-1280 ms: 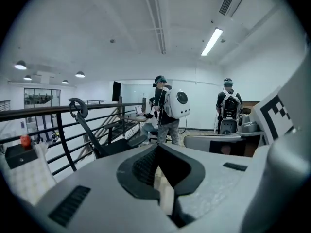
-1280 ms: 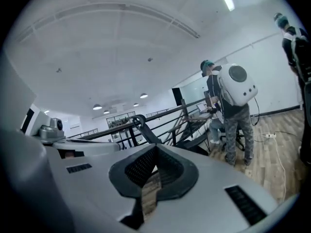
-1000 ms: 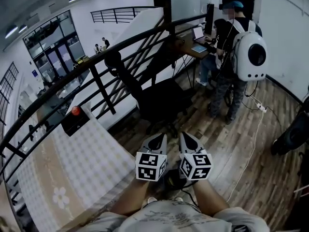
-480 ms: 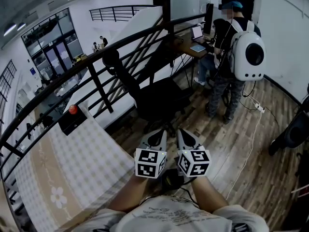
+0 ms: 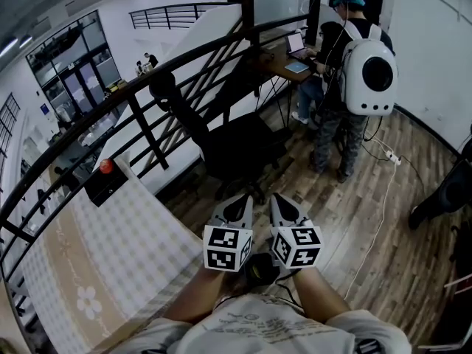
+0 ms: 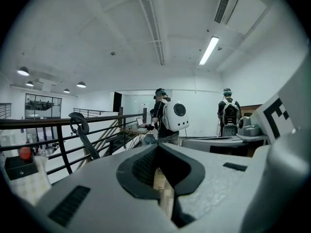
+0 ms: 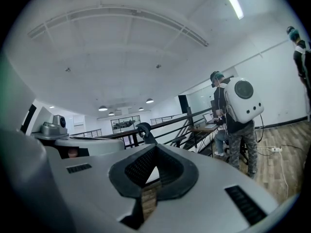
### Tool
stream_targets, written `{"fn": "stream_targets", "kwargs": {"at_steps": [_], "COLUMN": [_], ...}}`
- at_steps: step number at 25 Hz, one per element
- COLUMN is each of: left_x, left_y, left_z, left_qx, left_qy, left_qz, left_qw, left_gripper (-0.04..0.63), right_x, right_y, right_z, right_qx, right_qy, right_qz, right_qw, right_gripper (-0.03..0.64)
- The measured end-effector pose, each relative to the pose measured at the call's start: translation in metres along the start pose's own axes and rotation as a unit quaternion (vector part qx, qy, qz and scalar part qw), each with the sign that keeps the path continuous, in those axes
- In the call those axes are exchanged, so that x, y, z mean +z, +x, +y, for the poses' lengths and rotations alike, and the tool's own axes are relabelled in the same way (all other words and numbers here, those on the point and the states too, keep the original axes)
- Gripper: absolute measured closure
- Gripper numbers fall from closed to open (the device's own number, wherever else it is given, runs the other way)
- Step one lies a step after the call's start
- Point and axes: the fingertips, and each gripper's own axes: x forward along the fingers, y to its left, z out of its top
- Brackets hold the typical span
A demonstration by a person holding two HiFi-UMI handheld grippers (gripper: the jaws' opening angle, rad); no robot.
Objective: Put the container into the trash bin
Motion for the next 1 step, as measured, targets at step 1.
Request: {"fn": "stream_targets", "kwargs": {"at_steps": [1], "left_x": [-0.0016], "left_y": [0.0008], "left_z": [0.0002], "left_qx": [-0.001], "left_qy": [-0.001], "left_qz": [0.001], "left_qw": [1.0], "left_gripper": [0.591], "right_x": [-0.0014], "right_y": [-0.0002], "right_z": [-0.0009], "right_qx": [-0.001], "right_qy": [0.0], "right_qz": [0.001], "right_qw": [1.0], "right_gripper": [0.614]}}
